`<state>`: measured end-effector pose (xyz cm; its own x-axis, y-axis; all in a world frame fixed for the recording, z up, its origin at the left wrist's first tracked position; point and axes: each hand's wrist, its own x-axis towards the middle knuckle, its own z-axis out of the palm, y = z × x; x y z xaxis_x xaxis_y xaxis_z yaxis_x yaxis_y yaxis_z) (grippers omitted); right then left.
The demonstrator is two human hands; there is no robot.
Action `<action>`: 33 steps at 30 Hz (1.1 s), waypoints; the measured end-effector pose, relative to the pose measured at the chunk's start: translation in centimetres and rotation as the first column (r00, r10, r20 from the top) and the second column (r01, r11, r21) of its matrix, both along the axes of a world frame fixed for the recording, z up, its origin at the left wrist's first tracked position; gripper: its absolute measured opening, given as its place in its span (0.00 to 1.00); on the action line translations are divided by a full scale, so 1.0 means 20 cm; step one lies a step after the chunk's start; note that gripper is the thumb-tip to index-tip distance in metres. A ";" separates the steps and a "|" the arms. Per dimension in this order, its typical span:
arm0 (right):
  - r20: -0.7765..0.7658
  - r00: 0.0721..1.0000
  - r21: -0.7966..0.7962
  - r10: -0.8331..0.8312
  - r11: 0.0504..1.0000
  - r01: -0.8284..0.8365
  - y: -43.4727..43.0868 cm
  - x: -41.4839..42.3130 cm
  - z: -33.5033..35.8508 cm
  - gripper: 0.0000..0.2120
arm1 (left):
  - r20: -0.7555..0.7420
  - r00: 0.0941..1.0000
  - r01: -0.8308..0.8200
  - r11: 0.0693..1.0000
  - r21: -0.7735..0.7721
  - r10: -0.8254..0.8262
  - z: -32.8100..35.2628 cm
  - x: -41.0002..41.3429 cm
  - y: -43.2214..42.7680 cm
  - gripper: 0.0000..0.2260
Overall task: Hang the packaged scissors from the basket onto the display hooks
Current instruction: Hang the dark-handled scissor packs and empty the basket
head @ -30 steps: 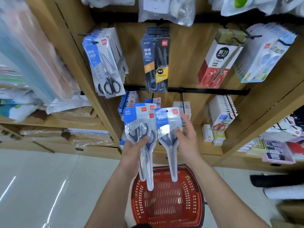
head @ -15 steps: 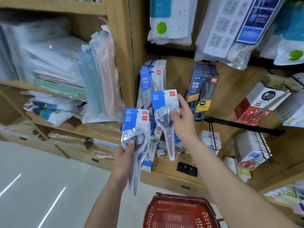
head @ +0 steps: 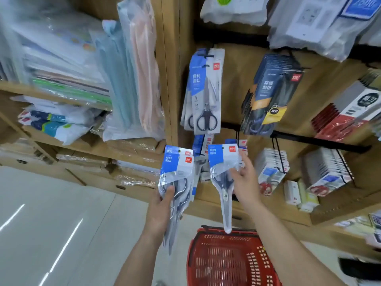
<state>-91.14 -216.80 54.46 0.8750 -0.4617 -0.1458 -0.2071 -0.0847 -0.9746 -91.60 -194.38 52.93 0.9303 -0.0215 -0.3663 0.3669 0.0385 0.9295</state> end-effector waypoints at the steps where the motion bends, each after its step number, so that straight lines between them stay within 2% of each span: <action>1: -0.032 0.999 -0.011 0.017 1.000 -0.018 -0.03 -0.05 -0.09 0.28 | -0.014 1.000 0.002 1.000 -0.004 -0.002 -0.07 -0.03 -0.02 0.11; 5: -0.070 0.995 -0.008 0.068 0.998 -0.069 -0.17 -0.16 -0.52 0.30 | -0.065 0.998 0.005 1.000 -0.003 -0.005 -0.44 -0.08 -0.13 0.12; 8: -0.050 0.999 0.062 0.012 0.998 -0.009 -0.27 -0.15 -0.96 0.28 | -0.061 0.998 -0.009 1.000 0.019 0.010 -0.83 -0.04 -0.25 0.12; 14: 0.066 0.997 0.081 0.035 0.996 -0.040 -0.39 0.07 -1.75 0.26 | 0.078 0.984 -0.158 0.987 -0.008 0.159 -1.60 0.17 -0.47 0.11; 18: 0.207 0.976 0.019 0.066 0.997 -0.071 -0.42 0.24 -2.08 0.25 | 0.170 0.951 -0.258 0.966 -0.029 0.259 -2.01 0.29 -0.52 0.08; 24: 0.418 0.896 -0.154 0.151 0.984 -0.095 -0.31 0.44 -2.13 0.22 | 0.414 0.861 -0.289 0.954 -0.079 0.295 -2.24 0.45 -0.43 0.09; 27: 0.497 0.849 -0.214 0.180 0.974 -0.081 -0.22 0.51 -2.02 0.24 | 0.440 0.833 -0.299 0.942 -0.152 0.336 -2.25 0.46 -0.36 0.10; 33: 0.561 0.787 -0.384 0.256 0.923 -0.026 -0.09 0.76 -1.74 0.24 | 0.488 0.801 -0.256 0.935 -0.244 0.347 -2.15 0.51 -0.27 0.09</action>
